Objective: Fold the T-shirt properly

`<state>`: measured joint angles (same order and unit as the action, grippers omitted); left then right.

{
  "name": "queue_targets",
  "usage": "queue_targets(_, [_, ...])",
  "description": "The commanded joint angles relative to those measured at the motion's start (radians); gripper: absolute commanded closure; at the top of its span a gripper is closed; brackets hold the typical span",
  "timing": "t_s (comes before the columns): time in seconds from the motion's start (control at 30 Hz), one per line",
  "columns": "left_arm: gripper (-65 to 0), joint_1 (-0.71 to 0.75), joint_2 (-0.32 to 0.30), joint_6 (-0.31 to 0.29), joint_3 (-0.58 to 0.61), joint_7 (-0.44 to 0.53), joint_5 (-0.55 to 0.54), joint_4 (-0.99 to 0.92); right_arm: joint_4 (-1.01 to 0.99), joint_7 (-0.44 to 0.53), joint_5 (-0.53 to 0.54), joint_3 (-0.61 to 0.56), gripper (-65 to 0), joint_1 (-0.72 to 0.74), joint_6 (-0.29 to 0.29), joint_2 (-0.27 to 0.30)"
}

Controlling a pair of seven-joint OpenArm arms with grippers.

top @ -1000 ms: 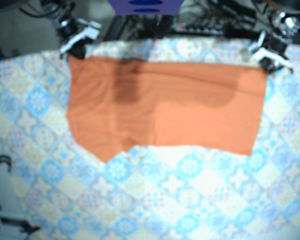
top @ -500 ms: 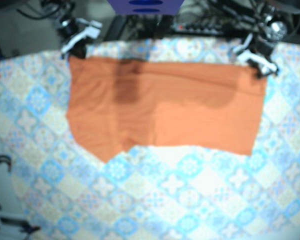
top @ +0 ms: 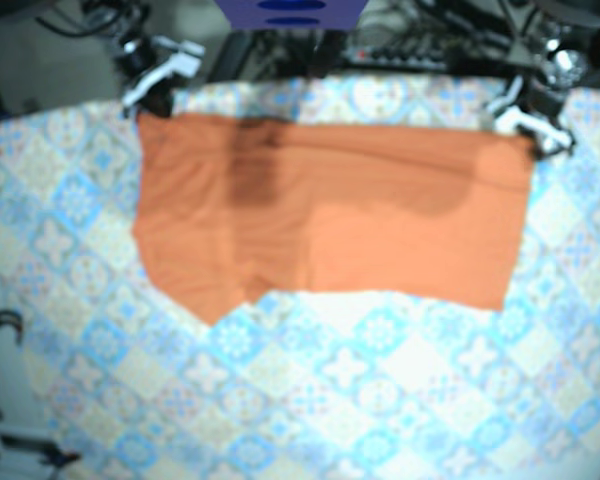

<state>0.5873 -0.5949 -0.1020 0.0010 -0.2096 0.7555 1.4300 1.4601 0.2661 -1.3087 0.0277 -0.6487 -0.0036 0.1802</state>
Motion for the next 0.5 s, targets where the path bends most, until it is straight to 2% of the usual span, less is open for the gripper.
queue_targets(0.0, [-40.6, -0.008, -0.012, -0.009, 0.000, -0.004, 0.000, 0.002, 0.012, 0.003, 0.005, 0.002, -4.0, -0.010, -0.005, 0.005])
queue_targets(0.23, [-39.3, -0.019, -0.012, -0.009, 0.003, -0.004, 0.000, 0.001, 0.012, 0.003, 0.005, 0.002, -4.0, -0.010, -0.005, 0.005])
queue_targets(0.33, [-29.4, -0.019, -0.012, -0.009, 0.003, -0.004, 0.000, 0.001, 0.012, 0.003, 0.005, 0.004, -3.9, -0.012, -0.005, 0.005])
queue_targets(0.47, [-9.1, -0.016, -0.012, -0.009, 0.004, -0.004, 0.002, 0.001, 0.012, 0.003, 0.005, 0.002, -3.8, -0.013, -0.005, 0.005])
